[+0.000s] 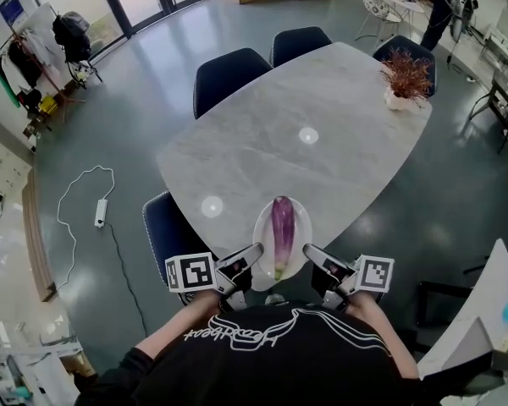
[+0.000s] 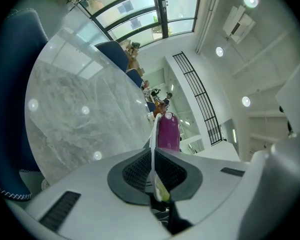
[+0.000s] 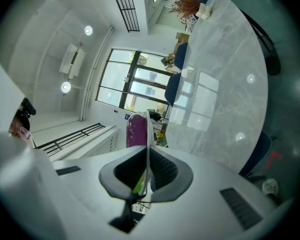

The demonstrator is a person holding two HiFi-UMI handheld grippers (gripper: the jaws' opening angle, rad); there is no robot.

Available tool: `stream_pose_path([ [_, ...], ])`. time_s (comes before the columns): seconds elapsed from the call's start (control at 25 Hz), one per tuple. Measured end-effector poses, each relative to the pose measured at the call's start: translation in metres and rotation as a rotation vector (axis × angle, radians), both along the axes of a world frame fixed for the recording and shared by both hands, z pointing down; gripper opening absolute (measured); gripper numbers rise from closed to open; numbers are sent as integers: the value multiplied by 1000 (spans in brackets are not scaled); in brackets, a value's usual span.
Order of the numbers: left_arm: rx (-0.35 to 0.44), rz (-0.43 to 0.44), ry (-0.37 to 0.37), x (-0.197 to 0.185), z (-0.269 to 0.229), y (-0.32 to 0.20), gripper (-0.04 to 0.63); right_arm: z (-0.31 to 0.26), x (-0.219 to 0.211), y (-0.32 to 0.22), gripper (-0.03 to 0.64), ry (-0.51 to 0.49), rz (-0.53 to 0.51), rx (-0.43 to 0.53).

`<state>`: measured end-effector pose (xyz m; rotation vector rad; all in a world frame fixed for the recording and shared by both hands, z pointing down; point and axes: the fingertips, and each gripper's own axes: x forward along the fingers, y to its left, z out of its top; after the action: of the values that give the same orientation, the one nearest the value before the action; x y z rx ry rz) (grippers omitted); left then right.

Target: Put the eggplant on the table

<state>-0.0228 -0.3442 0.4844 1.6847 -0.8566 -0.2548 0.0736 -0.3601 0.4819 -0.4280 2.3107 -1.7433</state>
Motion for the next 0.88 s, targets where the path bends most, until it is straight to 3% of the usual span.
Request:
stream_pose_path([
  [0.88, -15, -34, -3, -25, 25, -75, 25, 24, -25, -77, 18, 75, -5, 10],
])
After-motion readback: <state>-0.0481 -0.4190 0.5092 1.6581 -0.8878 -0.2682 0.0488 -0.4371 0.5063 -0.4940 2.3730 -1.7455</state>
